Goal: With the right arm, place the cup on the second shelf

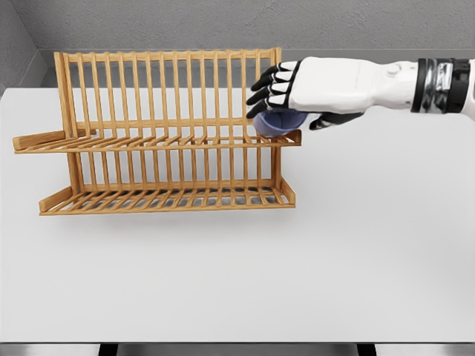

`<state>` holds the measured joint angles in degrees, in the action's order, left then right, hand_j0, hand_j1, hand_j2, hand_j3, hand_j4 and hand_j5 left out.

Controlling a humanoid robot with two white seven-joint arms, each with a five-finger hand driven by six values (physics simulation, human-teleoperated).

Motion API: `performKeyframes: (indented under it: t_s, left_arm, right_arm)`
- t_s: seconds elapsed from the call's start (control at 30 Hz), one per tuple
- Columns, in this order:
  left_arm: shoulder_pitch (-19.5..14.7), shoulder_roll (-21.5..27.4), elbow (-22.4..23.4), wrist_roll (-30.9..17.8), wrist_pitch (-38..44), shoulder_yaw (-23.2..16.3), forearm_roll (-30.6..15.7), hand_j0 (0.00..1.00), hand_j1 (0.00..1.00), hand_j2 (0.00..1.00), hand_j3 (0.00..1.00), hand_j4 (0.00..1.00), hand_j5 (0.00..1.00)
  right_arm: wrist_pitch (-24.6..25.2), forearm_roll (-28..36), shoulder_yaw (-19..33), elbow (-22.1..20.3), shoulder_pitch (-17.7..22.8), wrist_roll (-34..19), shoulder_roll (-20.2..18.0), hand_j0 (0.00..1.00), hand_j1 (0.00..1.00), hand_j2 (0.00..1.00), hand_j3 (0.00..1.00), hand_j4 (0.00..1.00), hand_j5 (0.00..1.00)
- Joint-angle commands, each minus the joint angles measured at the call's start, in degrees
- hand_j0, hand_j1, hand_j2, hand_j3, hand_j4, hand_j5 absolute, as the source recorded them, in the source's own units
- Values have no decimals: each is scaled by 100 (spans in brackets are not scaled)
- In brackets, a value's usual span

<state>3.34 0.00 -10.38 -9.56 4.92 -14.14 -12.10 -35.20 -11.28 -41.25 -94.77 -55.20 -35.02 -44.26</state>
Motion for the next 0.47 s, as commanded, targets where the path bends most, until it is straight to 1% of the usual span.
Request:
performKeyframes:
  t_s: [0.0, 0.03, 0.1, 0.13, 0.17, 0.2, 0.23, 0.27, 0.3, 0.33, 0.37, 0.43]
  left_arm:
    - [0, 0, 1, -2, 0, -1, -3, 100, 100, 100, 100, 100, 100]
    - [0, 0, 1, -2, 0, -1, -3, 100, 100, 100, 100, 100, 100]
    - [0, 0, 1, -2, 0, -1, -3, 100, 100, 100, 100, 100, 100]
    - [0, 0, 1, -2, 0, -1, 6, 100, 100, 100, 100, 100, 100]
    - [0, 0, 1, -2, 0, -1, -3, 100, 100, 100, 100, 100, 100]
    - [0, 0, 1, -2, 0, -1, 6, 100, 100, 100, 100, 100, 100]
    - [0, 0, 1, -2, 0, -1, -3, 100, 100, 100, 100, 100, 100]
    - [0, 0, 1, -2, 0, -1, -3, 100, 100, 100, 100, 100, 100]
    - [0, 0, 1, -2, 0, -1, -3, 100, 100, 100, 100, 100, 100]
    - [0, 0, 1, -2, 0, -1, -3, 100, 100, 100, 100, 100, 100]
    - [0, 0, 1, -2, 0, -1, -3, 100, 100, 100, 100, 100, 100]
    - [0, 0, 1, -2, 0, -1, -3, 100, 100, 100, 100, 100, 100]
  right_arm:
    - [20, 64, 643, -120, 17, 2, -92, 100, 100, 100, 100, 100, 100]
    - [20, 82, 1153, -314, 70, 2, -189, 100, 100, 100, 100, 100, 100]
    - [20, 99, 1698, -419, 132, 2, -215, 100, 100, 100, 100, 100, 100]
    - [20, 117, 2102, -419, 316, 2, -408, 100, 100, 100, 100, 100, 100]
    - [20, 117, 2523, -411, 736, 2, -531, 100, 100, 100, 100, 100, 100]
    - [20, 108, 2971, -305, 1412, 2, -462, 100, 100, 100, 100, 100, 100]
    - [20, 38, 3664, -147, 2387, 2, -173, 100, 100, 100, 100, 100, 100]
    - [20, -85, 4202, -120, 3066, 2, 66, 100, 100, 100, 100, 100, 100]
    - [20, -226, 4564, -129, 3717, 2, 294, 100, 100, 100, 100, 100, 100]
    - [20, -243, 4643, -121, 3902, 2, 409, 100, 100, 100, 100, 100, 100]
    - [20, -243, 4652, -120, 3981, 2, 523, 100, 100, 100, 100, 100, 100]
    - [20, -243, 4652, -120, 4052, 2, 523, 100, 100, 100, 100, 100, 100]
